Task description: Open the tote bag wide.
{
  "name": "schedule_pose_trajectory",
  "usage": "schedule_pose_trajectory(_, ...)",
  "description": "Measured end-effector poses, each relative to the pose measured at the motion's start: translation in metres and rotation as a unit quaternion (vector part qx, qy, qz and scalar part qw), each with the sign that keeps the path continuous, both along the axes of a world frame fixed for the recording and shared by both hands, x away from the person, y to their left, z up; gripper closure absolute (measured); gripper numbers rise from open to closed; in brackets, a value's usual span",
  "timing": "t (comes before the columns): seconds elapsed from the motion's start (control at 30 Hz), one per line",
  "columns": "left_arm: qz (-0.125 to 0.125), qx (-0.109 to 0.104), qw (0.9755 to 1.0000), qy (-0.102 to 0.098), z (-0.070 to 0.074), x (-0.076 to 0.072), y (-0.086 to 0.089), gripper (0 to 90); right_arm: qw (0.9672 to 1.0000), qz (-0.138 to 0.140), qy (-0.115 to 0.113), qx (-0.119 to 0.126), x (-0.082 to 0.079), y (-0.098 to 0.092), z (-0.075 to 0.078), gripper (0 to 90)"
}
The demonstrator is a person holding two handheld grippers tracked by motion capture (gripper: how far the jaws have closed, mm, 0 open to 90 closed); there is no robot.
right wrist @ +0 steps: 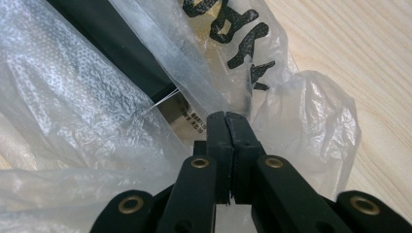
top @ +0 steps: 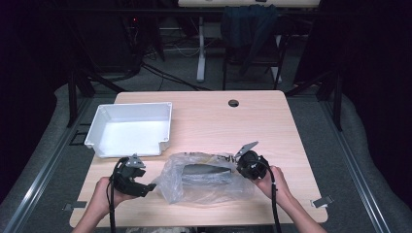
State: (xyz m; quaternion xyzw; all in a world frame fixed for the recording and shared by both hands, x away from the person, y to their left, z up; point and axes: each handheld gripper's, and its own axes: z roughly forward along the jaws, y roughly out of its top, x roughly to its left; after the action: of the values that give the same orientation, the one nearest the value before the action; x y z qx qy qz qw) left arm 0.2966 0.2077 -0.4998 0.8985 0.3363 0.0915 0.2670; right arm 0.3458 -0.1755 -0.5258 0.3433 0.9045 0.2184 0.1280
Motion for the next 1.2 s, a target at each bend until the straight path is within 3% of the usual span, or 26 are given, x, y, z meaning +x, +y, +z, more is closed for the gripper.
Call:
schedule_pose_trajectory(0.1,-0.027,0.001,0.9995,-0.018,0.011,-0.011,-0.013,33.3,1.0,0.003,0.001,-0.001,0.0,0.0,0.001,89.3)
schedule_pose_trajectory(0.2,-0.042,0.006,0.9977,-0.052,0.02,-0.022,-0.029,33.3,1.0,0.003,0.0,0.001,0.0,0.001,0.002,89.3)
schedule_pose_trajectory(0.27,-0.048,0.022,0.9949,-0.086,0.025,-0.029,-0.039,33.3,1.0,0.003,0.0,0.004,0.0,0.001,0.002,89.3)
schedule_pose_trajectory(0.33,-0.046,0.024,0.992,-0.115,0.03,-0.033,-0.047,34.1,1.0,0.005,0.001,0.002,0.0,0.001,0.003,89.3)
schedule_pose_trajectory(0.43,-0.037,0.018,0.9865,-0.158,0.036,-0.031,-0.052,48.8,1.0,0.004,-0.001,0.006,0.0,0.001,0.003,89.4)
schedule_pose_trajectory(0.47,-0.031,0.009,0.9874,-0.155,0.035,-0.028,-0.052,58.7,0.9999,0.004,-0.001,0.01,0.0,0.002,0.003,89.4)
schedule_pose_trajectory(0.53,-0.008,0.003,0.9898,-0.143,0.028,-0.019,-0.051,70.2,0.9999,0.006,0.003,0.008,0.0,0.002,0.003,89.4)
schedule_pose_trajectory(0.57,-0.004,0.001,0.9919,-0.127,0.022,-0.013,-0.048,75.6,1.0,0.006,0.003,0.007,0.0,0.002,0.003,89.4)
schedule_pose_trajectory(0.7,0.022,0.022,0.9965,-0.078,-0.008,0.004,-0.037,83.0,0.9999,0.003,0.002,0.01,0.001,0.002,0.0,89.4)
schedule_pose_trajectory(0.8,0.032,0.038,0.9975,-0.051,-0.023,0.012,-0.032,85.1,1.0,0.007,0.006,0.001,0.002,0.003,-0.003,89.4)
schedule_pose_trajectory(0.9,0.041,0.046,0.9974,-0.037,-0.032,0.019,-0.031,86.3,0.9999,0.005,0.006,-0.008,0.004,0.004,-0.005,89.4)
schedule_pose_trajectory(1.2,0.035,0.049,0.9982,0.001,-0.047,0.027,-0.038,88.6,0.9993,-0.015,-0.009,-0.034,0.014,-0.001,-0.014,89.6)
